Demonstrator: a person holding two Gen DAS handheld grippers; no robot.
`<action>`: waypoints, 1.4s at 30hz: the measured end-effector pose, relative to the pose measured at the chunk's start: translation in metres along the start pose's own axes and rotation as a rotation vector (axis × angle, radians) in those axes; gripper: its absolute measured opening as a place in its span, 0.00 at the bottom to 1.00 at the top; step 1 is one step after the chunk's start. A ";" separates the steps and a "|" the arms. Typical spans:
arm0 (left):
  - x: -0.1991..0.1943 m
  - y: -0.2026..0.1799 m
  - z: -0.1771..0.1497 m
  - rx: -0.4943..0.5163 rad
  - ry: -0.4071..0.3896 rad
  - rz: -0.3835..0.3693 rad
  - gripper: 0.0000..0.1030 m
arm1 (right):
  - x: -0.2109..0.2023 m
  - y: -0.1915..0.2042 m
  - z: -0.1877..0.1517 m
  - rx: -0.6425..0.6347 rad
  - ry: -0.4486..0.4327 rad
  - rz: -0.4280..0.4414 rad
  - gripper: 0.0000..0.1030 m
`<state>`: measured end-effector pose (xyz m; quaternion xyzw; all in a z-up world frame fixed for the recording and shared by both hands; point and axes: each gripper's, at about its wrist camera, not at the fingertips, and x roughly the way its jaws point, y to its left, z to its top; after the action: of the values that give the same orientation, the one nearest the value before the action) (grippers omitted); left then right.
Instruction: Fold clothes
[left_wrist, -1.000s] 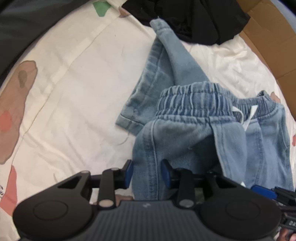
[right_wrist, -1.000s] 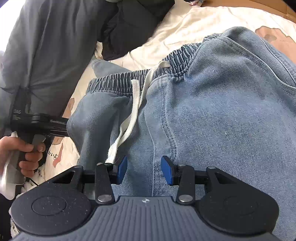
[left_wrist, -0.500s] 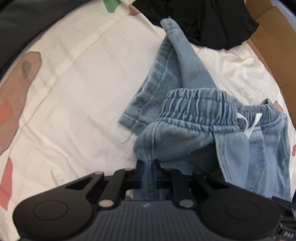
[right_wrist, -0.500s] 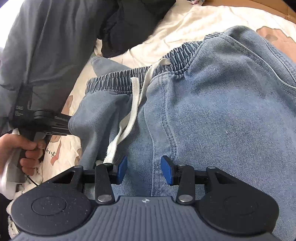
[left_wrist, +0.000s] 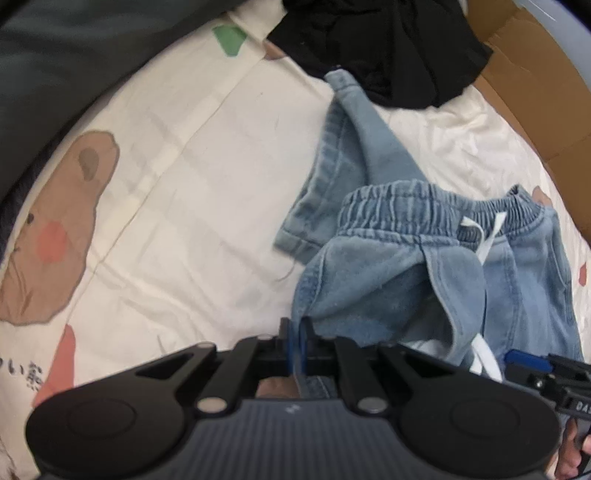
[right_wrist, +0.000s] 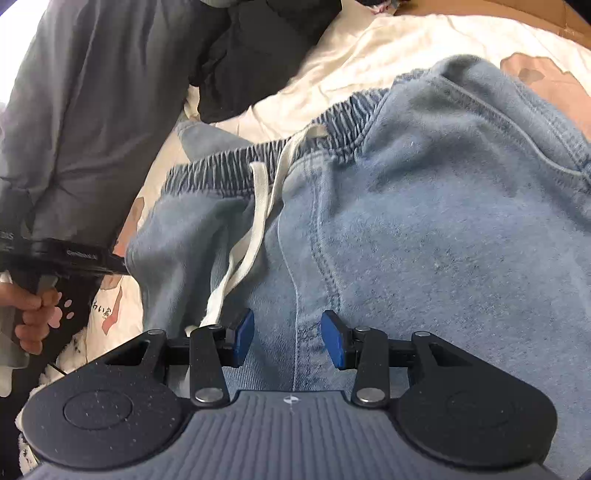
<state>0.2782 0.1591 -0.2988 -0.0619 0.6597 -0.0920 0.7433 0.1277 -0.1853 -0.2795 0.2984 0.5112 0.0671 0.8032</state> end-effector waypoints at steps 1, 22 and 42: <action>0.000 -0.001 0.000 -0.002 -0.003 -0.012 0.04 | -0.003 0.000 0.001 -0.010 -0.007 -0.002 0.46; 0.029 0.011 -0.002 -0.094 -0.048 -0.140 0.06 | -0.067 -0.073 0.060 -0.009 -0.224 -0.210 0.46; 0.018 0.018 -0.003 -0.080 -0.029 -0.147 0.04 | 0.004 -0.104 0.173 -0.137 0.022 -0.297 0.46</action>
<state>0.2783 0.1729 -0.3205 -0.1411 0.6458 -0.1189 0.7409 0.2587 -0.3389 -0.2878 0.1634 0.5529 -0.0146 0.8170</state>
